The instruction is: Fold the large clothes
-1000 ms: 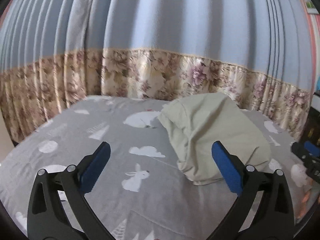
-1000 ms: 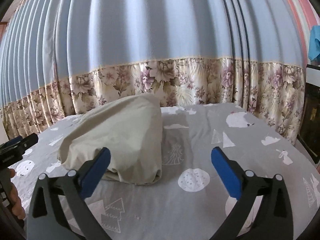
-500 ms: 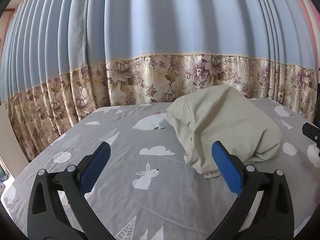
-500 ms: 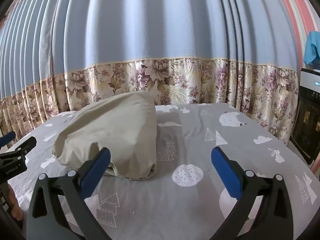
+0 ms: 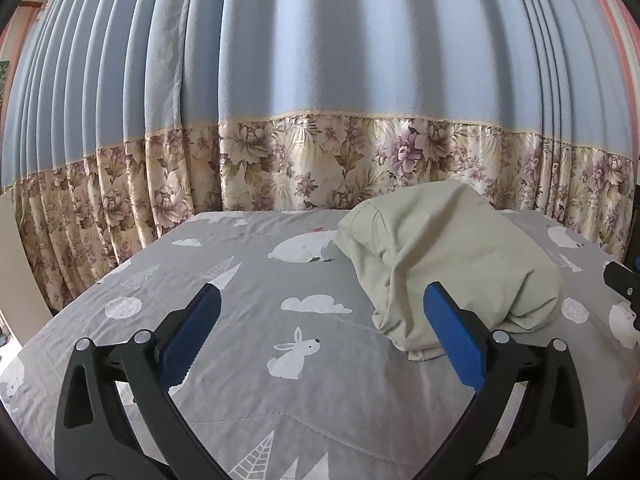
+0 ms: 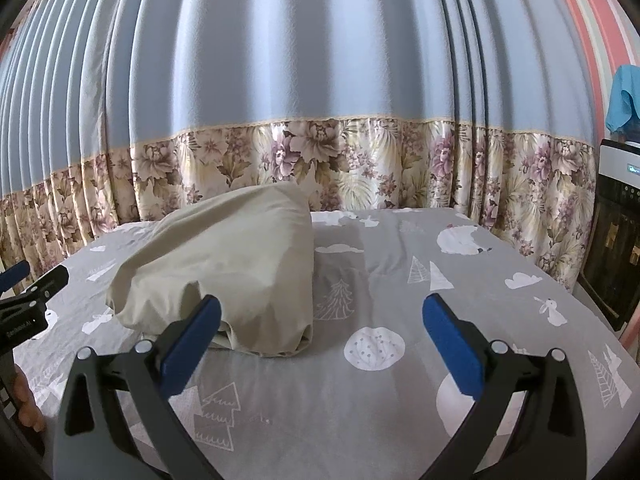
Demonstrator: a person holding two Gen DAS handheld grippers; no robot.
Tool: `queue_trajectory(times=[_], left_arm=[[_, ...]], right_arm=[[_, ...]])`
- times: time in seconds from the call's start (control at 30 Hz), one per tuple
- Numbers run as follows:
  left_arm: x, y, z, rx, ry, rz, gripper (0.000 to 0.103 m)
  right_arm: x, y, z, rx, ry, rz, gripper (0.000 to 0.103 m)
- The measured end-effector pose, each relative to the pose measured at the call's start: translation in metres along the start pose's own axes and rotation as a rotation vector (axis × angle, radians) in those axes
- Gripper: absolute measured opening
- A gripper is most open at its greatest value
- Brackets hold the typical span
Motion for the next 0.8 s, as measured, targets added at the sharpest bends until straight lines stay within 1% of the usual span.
queue_trajectory(times=[0.23, 0.33, 0.53, 0.8], left_arm=[[0.0010, -0.0056, 0.0037, 0.002, -0.016, -0.026, 0.100], [0.0013, -0.0048, 0.0045, 0.007, -0.016, -0.021, 0.100], [0.0016, -0.0036, 0.0065, 0.011, -0.023, -0.016, 0.100], [0.0037, -0.0028, 0.0061, 0.004, -0.021, -0.016, 0.100]], right_arm=[[-0.0006, -0.0014, 0.0037, -0.010, -0.010, -0.002, 0.101], [0.0004, -0.0038, 0.0086, -0.021, -0.035, -0.012, 0.101], [-0.0002, -0.0074, 0.0084, -0.025, -0.029, -0.028, 0.101], [0.0016, -0.0056, 0.0080, -0.026, -0.037, 0.005, 0.101]])
Point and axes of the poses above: each gripper's, at about its wrist camera, not at the fingertips, and z roughly against the way its jaws point, y to its left, x to its top, the point moved 5 cm from there along -z, roughly the way its jaws point, and after that the axes turned 10 degrees about -y, right-handed, at the moved point
